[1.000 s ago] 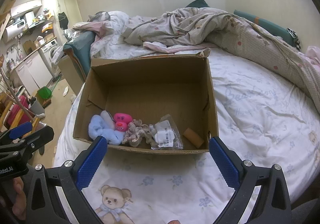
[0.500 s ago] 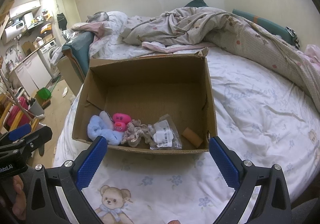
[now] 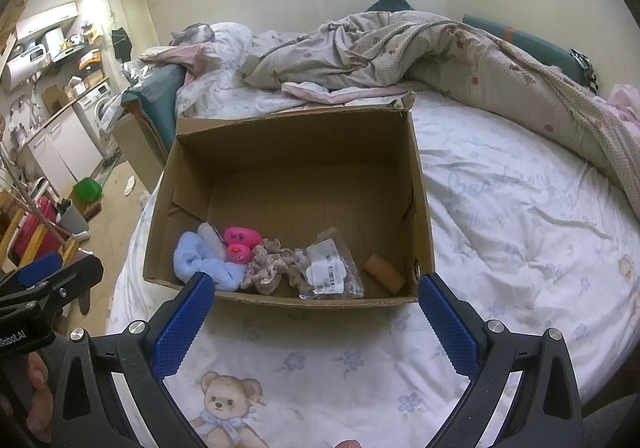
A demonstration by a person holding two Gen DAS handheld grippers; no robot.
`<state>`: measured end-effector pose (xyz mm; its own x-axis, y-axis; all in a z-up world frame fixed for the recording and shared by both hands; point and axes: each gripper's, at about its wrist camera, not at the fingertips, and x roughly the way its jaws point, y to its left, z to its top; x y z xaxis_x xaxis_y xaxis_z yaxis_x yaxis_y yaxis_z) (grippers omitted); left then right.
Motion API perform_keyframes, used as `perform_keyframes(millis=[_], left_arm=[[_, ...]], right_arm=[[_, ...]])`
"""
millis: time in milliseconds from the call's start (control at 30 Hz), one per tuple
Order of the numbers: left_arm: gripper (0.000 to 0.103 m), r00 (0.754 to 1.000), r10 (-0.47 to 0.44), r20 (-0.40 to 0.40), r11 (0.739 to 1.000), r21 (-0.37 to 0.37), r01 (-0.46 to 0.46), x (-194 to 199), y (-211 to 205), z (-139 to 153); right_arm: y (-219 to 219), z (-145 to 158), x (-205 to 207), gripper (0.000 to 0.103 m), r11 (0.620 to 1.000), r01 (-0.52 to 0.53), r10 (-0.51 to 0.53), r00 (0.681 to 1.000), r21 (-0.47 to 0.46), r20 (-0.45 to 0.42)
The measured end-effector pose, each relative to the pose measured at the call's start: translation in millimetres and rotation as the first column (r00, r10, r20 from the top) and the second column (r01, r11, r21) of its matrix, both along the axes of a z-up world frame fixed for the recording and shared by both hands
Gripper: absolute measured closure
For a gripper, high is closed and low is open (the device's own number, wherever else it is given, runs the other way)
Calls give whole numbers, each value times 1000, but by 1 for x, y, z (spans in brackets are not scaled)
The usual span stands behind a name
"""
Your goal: Organize soft objects
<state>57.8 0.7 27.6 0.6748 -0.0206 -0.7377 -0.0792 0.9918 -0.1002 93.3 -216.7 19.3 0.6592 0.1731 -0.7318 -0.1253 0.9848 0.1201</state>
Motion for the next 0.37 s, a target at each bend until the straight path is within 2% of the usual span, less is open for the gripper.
perform_keyframes(millis=[367], left_arm=[[0,1000,-1,-3,1000,-7,1,1,-1,-3]], right_arm=[[0,0,0,0,1000,-1,1,1000,3,1]])
